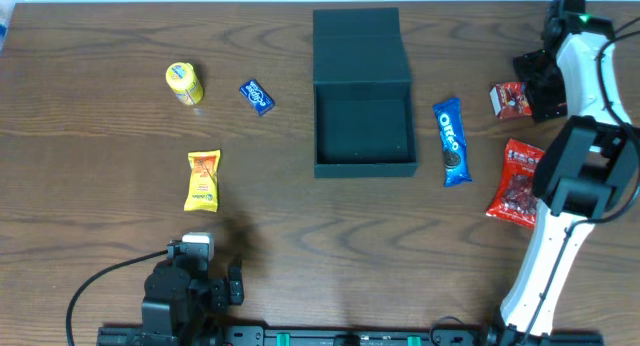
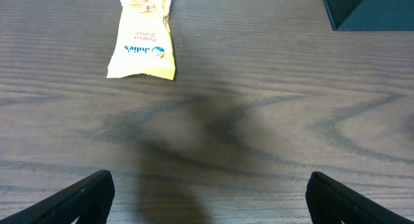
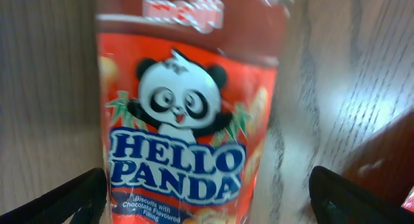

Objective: Pack container
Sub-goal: 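Close the right gripper on the Hello Panda box and lift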

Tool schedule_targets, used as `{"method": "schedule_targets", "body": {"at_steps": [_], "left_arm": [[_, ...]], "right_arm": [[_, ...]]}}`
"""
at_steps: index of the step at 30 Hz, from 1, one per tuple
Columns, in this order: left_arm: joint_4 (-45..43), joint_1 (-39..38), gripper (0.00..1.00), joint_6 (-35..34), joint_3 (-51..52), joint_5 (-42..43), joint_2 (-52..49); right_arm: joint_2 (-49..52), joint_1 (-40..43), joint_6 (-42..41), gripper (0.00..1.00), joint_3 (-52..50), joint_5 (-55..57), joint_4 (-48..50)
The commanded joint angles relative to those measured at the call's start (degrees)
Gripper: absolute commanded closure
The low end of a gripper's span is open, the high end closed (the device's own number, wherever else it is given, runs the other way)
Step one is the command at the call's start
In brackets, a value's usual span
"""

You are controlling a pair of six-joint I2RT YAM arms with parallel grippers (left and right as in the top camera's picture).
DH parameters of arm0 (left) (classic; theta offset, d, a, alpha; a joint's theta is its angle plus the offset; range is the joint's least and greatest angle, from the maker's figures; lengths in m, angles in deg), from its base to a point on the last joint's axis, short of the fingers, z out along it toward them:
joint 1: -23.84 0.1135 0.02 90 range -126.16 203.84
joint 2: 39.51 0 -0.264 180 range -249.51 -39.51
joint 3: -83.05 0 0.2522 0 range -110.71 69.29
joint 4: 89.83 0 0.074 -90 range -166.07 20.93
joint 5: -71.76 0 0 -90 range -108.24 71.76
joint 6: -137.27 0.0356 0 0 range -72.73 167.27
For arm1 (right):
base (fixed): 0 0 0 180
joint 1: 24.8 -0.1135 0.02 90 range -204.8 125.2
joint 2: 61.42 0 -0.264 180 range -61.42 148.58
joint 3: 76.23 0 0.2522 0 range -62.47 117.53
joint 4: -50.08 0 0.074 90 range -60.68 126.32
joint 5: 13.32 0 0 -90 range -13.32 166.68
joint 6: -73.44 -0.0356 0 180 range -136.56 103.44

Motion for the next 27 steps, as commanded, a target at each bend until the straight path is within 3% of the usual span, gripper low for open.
{"method": "schedule_targets", "body": {"at_steps": [1,27], "left_arm": [[1.4,0.3,0.04,-0.6,1.7,-0.5,0.4],[1.4,0.3,0.05,-0.6,1.7,-0.5,0.4]], "right_arm": [[1.3,0.7,0.8,0.01,1.0,0.3,0.3],[3.7,-0.1,1.0,0.01,1.0,-1.0,0.3]]}}
